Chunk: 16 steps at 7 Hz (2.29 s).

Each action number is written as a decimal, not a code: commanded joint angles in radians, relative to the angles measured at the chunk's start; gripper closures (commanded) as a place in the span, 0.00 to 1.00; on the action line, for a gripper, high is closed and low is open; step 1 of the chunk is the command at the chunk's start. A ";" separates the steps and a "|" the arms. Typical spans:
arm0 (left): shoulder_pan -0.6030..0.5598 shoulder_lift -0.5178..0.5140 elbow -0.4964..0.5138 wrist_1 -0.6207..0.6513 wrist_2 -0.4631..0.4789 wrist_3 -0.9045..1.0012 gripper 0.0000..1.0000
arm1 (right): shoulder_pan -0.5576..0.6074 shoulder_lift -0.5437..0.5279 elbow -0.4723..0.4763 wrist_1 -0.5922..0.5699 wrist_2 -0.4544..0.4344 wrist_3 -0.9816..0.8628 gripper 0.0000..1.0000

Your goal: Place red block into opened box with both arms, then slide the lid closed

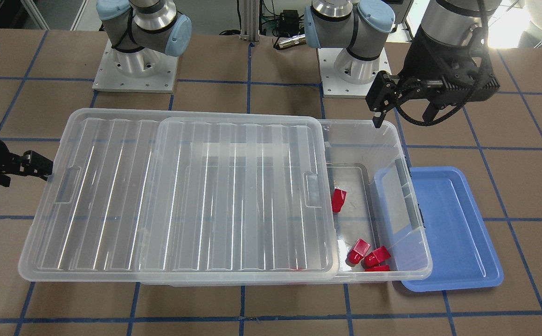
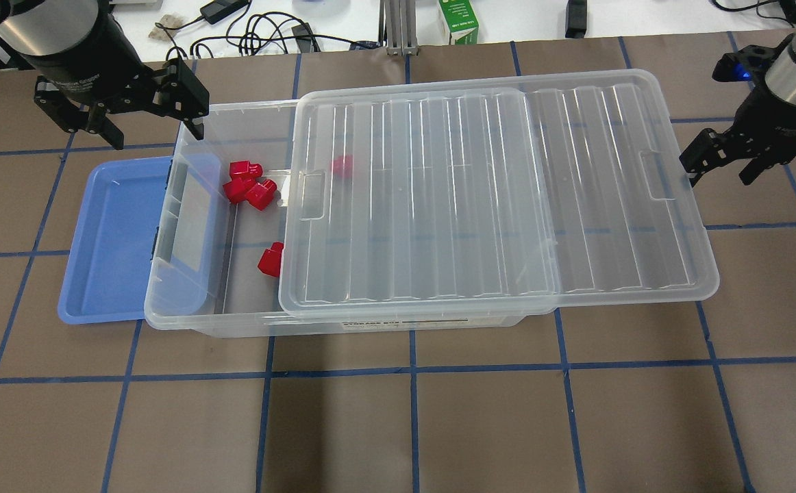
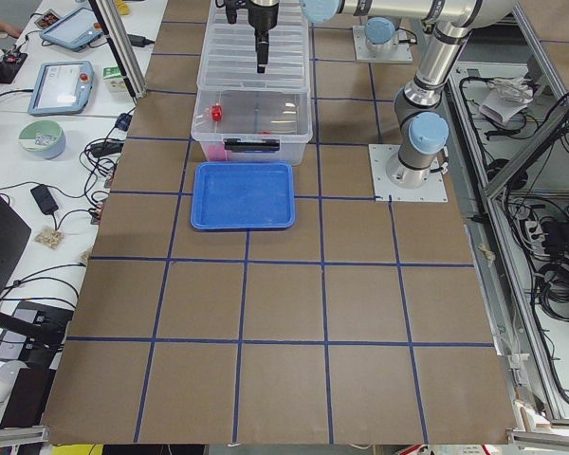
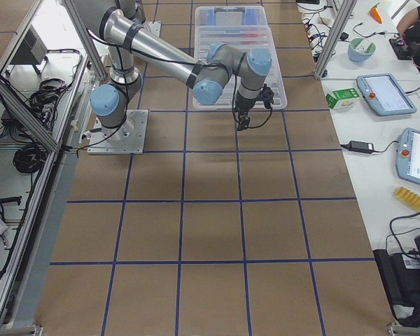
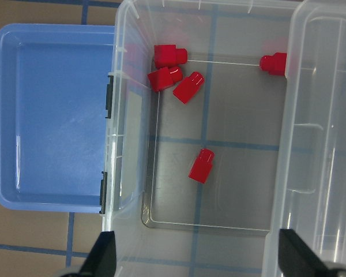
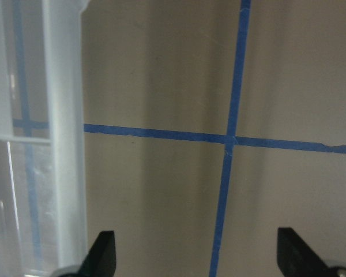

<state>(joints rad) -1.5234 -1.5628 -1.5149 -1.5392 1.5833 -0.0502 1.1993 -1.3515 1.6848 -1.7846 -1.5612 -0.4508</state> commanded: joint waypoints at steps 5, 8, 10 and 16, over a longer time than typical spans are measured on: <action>0.002 0.003 0.001 -0.001 -0.008 0.001 0.00 | 0.232 -0.031 0.006 -0.010 0.003 0.188 0.00; -0.001 0.000 -0.004 -0.001 -0.005 0.001 0.00 | 0.279 -0.031 0.010 -0.010 0.003 0.236 0.00; -0.003 -0.003 -0.004 -0.001 -0.008 0.001 0.00 | 0.279 -0.031 -0.010 -0.015 0.003 0.235 0.00; -0.003 0.001 -0.005 -0.001 -0.008 0.001 0.00 | 0.347 -0.294 -0.042 0.027 0.001 0.276 0.00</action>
<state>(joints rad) -1.5263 -1.5636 -1.5201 -1.5401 1.5754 -0.0491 1.5127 -1.6125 1.6392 -1.7510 -1.5613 -0.1888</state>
